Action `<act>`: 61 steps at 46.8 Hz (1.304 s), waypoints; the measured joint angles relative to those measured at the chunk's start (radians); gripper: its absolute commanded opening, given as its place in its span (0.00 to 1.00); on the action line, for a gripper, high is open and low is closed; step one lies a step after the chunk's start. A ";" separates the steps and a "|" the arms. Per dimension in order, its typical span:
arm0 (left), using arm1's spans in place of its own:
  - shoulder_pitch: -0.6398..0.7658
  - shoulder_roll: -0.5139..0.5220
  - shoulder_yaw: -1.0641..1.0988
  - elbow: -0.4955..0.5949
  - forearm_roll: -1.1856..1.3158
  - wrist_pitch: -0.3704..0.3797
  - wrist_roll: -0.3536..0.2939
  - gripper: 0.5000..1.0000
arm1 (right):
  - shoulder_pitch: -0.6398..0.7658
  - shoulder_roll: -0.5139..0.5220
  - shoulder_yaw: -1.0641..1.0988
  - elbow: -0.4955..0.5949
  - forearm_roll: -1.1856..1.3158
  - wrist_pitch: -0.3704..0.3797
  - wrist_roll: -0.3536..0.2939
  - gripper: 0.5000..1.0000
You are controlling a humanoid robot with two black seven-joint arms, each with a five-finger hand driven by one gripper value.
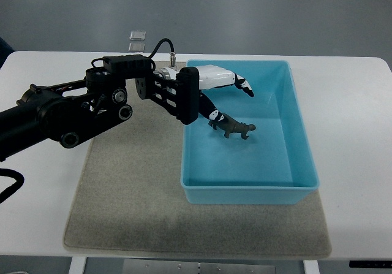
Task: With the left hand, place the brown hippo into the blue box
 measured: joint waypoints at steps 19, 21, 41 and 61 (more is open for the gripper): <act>-0.001 -0.003 -0.014 0.014 -0.003 0.034 0.000 0.71 | 0.000 0.000 0.000 0.000 0.000 0.000 0.000 0.87; -0.004 -0.001 -0.016 0.024 -0.003 0.053 0.000 0.75 | 0.000 0.000 0.000 0.000 0.000 0.000 0.000 0.87; -0.020 0.010 -0.073 0.276 -0.114 0.196 -0.001 0.83 | 0.000 0.000 0.000 0.000 0.000 0.000 0.000 0.87; -0.010 0.010 -0.058 0.422 -0.514 0.341 -0.001 0.99 | 0.000 0.000 0.000 0.000 0.000 0.000 0.000 0.87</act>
